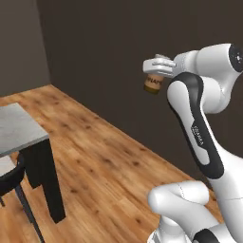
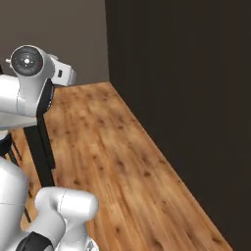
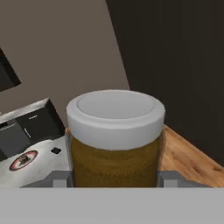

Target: Take the cinnamon bottle from the cabinet and place it on the dining table, next to the plate with the cupcake. Then take the chocolate from the dining counter and place it on the cupcake plate.

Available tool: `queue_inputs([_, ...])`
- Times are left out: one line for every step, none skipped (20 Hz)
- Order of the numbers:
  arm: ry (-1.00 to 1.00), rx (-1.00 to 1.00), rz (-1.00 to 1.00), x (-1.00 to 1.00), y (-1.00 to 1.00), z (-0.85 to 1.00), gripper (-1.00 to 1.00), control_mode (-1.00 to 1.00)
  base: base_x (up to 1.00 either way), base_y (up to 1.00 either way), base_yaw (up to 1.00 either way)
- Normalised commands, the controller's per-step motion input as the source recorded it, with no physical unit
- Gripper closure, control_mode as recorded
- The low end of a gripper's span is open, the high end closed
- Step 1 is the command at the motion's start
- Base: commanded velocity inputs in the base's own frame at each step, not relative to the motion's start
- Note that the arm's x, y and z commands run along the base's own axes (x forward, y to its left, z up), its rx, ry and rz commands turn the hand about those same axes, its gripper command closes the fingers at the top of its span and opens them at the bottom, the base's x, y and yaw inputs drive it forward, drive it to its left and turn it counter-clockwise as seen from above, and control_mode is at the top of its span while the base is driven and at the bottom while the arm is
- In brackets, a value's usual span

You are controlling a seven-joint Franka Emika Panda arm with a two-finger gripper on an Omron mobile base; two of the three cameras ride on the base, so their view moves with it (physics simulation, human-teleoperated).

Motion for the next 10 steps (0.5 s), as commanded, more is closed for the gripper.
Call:
queue_inputs([0.00, 0.00, 0.00, 0.00, 0.00, 0.00, 1.00, 1.00, 0.35, -0.60, 0.49])
queue_inputs([0.00, 0.00, 0.00, 0.00, 0.00, 0.00, 1.00, 1.00, 0.38, -0.57, 0.49])
queue_inputs([0.00, 0.00, 0.00, 0.00, 0.00, 0.00, 1.00, 1.00, 0.38, -0.58, 0.49])
queue_inputs([0.00, 0.00, 0.00, 0.00, 0.00, 0.00, 1.00, 1.00, 0.34, -0.54, 0.51])
queue_inputs([0.00, 0.00, 0.00, 0.00, 0.00, 0.00, 1.00, 1.00, 0.33, -0.49, 0.53])
queue_inputs([0.00, 0.00, 0.00, 0.00, 0.00, 0.00, 1.00, 1.00, 0.33, -0.49, 0.53])
queue_inputs([0.00, 0.00, 0.00, 0.00, 0.00, 0.00, 1.00, 1.00, 0.37, -0.49, 0.55])
queue_inputs([0.00, 0.00, 0.00, 0.00, 0.00, 0.00, 1.00, 1.00, 0.40, -0.49, 0.55])
queue_inputs([0.00, 0.00, 0.00, 0.00, 0.00, 0.00, 1.00, 1.00, 0.49, -0.52, 0.54])
queue_inputs([0.00, 0.00, 0.00, 0.00, 0.00, 0.00, 1.00, 1.00, 0.56, -0.58, 0.52])
